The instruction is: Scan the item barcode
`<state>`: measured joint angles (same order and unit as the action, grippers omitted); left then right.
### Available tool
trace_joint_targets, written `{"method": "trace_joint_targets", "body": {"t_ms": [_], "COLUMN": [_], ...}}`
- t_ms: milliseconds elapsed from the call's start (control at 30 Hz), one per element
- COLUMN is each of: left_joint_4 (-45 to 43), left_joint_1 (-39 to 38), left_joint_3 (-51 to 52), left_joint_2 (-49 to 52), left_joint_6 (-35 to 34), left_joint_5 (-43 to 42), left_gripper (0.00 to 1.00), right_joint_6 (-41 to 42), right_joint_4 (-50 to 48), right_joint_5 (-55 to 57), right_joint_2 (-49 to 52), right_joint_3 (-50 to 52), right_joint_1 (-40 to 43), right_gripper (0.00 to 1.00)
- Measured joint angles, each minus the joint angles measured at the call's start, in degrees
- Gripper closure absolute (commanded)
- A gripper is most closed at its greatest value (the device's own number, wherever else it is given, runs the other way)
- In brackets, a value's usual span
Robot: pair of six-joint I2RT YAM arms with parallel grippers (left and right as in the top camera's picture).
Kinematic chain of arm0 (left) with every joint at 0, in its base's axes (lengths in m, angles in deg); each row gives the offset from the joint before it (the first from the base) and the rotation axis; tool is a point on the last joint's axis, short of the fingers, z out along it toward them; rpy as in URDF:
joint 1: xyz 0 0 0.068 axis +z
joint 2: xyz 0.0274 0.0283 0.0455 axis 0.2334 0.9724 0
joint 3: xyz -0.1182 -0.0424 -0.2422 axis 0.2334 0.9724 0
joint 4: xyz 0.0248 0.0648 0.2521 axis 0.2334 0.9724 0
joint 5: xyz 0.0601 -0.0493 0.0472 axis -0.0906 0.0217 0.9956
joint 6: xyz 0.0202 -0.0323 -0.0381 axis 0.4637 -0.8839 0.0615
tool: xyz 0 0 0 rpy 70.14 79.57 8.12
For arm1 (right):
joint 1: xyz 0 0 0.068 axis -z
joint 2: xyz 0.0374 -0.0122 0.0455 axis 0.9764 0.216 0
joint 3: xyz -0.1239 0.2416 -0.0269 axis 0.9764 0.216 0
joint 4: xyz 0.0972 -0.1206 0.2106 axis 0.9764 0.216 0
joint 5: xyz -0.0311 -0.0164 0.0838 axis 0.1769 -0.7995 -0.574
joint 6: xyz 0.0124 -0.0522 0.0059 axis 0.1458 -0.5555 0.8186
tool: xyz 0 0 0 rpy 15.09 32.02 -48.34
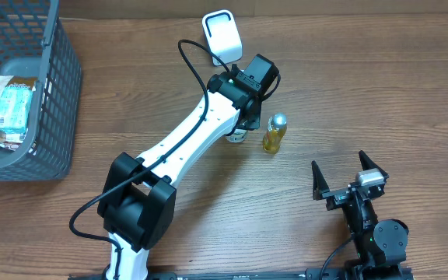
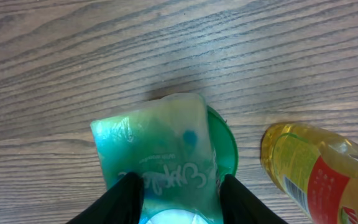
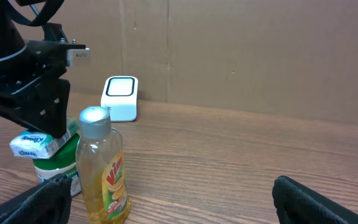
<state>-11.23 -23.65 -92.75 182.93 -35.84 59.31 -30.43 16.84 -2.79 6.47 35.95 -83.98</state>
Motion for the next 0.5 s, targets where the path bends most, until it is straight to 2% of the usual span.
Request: {"method": "trace_joint_targets", "body": {"t_ms": [133,233,333,500], "left_joint_4": [-0.17,-0.37,-0.66,-1.64], "left_joint_1": [0.00,0.00,0.00,0.00], "left_joint_3": [0.02,0.02,0.02,0.02], "left_joint_2": [0.00,0.00,0.00,0.00], "left_joint_6": [-0.02,-0.04,-0.09,-0.04], "left_joint_5": [0.20,0.22,0.31,0.42], "left_gripper": [0.63,0.72,0.86,0.96], "right_joint_6": [-0.02,0.00,-0.02,0.00], "right_joint_4": [0.00,0.02,0.00,0.00], "right_joint_5": [0.02,0.00,0.02,0.02], "right_joint_2": [0.00,0.00,0.00,0.00], "right_joint_3": [0.00,0.00,0.00,0.00], "right_joint_1": [0.00,0.00,0.00,0.00], "right_gripper": [0.00,0.00,0.00,0.00]}}
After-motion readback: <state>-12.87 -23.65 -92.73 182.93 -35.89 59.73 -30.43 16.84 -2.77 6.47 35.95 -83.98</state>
